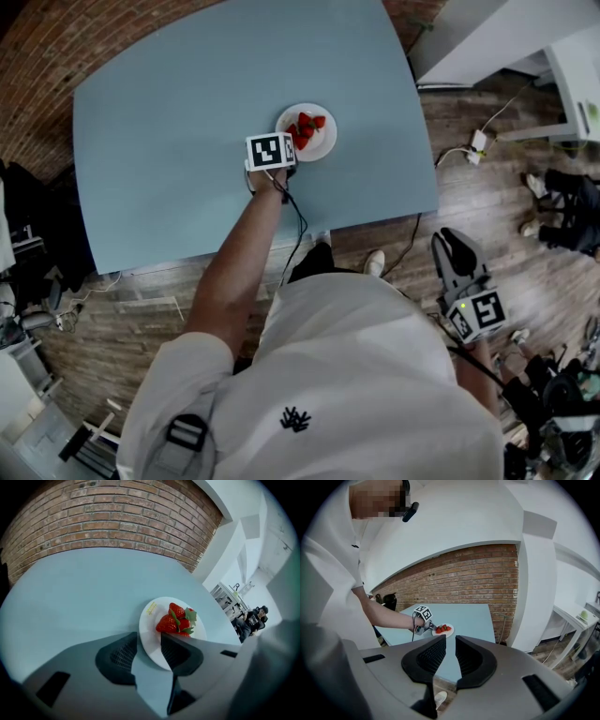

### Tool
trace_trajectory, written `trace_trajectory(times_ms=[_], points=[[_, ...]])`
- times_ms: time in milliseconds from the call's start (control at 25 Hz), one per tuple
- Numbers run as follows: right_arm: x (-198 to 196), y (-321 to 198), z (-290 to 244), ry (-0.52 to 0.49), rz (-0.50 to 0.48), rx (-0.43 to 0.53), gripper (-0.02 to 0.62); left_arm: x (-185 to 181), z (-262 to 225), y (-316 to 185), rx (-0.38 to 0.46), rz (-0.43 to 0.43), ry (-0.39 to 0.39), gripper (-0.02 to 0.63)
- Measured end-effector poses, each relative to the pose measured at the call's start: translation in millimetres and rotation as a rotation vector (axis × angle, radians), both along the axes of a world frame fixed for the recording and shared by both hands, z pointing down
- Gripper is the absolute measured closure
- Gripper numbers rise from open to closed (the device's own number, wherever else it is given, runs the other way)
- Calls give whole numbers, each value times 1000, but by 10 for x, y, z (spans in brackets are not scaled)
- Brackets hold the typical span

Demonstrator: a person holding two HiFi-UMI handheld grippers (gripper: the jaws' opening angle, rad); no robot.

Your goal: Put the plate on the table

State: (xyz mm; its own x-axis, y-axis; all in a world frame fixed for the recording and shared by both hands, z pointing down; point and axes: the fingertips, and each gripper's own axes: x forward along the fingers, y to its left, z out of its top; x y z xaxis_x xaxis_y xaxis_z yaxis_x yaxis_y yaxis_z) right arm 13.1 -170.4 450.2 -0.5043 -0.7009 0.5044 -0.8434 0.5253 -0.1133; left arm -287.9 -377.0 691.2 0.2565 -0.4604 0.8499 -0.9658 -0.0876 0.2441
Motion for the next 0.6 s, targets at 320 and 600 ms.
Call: trace_trajectory(times_ms=[320,600], points=[[7,-41,51,-7,-35,-6,531,-104,-166,28,62,-28,-5,459],[69,-9,48,-40,-121,28,531,-166,-592,348,178,-72,10,460]])
